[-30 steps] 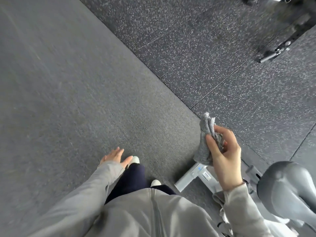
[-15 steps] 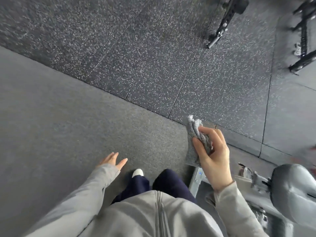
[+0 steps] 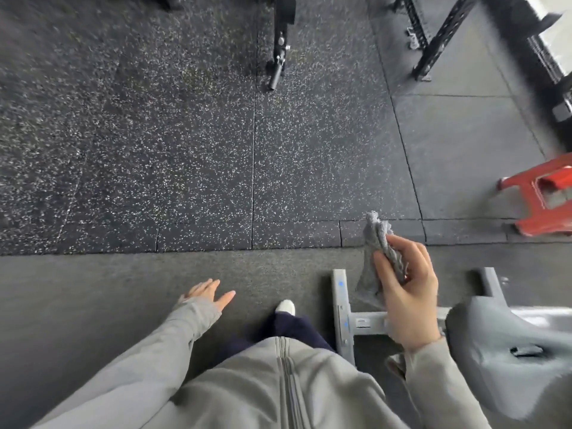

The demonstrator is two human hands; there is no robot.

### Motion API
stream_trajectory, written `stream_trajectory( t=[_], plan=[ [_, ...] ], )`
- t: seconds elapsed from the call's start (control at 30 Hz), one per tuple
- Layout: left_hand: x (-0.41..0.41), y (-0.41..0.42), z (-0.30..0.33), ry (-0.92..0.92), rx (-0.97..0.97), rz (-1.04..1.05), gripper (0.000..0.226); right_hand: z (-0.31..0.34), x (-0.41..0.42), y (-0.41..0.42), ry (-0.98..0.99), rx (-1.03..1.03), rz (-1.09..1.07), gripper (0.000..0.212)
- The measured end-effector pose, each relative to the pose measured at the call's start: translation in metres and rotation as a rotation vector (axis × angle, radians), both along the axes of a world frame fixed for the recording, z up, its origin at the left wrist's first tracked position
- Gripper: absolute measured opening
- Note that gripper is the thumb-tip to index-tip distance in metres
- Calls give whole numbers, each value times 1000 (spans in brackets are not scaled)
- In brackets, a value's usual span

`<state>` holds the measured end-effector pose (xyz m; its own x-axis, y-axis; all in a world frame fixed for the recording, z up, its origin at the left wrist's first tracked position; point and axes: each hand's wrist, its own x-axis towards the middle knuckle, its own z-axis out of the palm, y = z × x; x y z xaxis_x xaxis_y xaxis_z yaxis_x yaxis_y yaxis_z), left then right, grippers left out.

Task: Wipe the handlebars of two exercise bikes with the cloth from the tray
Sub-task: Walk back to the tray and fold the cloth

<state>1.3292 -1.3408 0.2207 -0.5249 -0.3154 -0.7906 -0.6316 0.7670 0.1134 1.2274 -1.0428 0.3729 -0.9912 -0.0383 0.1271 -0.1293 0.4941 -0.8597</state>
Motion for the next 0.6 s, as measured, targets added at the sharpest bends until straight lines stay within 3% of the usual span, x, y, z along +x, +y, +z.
stream_trajectory(
  t=[0.37,0.6],
  plan=[
    [-223,33,23,126,-3,-323,62,3,-118,46,-29,-12,-305,29],
    [-372,45,3,79,-46,-618,62,-6,-200,61,-85,-40,-569,28]
  ],
)
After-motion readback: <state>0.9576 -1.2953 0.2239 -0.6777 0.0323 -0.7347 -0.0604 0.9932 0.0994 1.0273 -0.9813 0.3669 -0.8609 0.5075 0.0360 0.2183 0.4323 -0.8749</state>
